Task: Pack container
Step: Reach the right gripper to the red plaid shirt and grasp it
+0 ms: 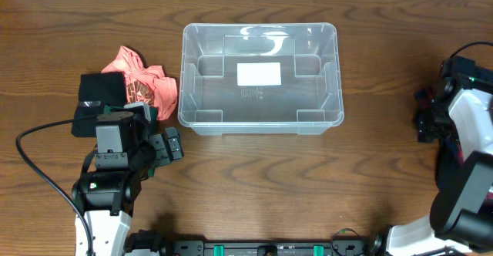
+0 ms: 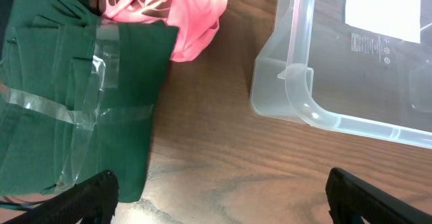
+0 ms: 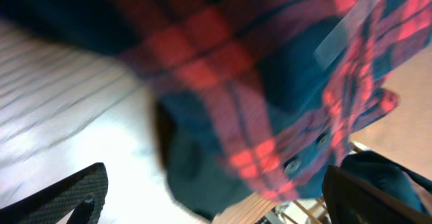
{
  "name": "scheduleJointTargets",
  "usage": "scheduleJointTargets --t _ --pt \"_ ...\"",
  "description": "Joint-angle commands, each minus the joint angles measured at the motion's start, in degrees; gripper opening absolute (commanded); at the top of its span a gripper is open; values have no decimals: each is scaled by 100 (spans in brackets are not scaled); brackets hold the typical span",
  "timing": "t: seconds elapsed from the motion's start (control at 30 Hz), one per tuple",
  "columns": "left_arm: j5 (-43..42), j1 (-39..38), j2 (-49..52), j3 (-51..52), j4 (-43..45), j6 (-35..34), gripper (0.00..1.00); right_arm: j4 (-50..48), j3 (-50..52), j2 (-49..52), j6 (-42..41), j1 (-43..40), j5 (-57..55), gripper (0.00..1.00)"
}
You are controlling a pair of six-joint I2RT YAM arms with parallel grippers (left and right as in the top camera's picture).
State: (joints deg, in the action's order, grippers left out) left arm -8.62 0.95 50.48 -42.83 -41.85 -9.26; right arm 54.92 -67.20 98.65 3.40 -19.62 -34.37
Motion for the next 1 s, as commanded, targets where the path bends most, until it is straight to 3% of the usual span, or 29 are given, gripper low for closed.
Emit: scheduleJointTargets --t 0.0,0.47,0.67,0.83,0.97 --pt "9 -17 0 -133 -11 -101 98 -216 -81 177 20 -83 -610 99" --pt "9 -17 0 -133 -11 -98 98 -728 -81 896 223 -538 -409 98" --pt "7 -17 0 -133 -11 -98 98 -931 -83 905 221 -623 -232 69" --pt "7 -17 0 -133 -13 -98 98 -1016 -85 903 223 -601 17 61" --pt "7 -17 0 -133 -13 -98 98 -1012 -94 896 225 -560 15 67"
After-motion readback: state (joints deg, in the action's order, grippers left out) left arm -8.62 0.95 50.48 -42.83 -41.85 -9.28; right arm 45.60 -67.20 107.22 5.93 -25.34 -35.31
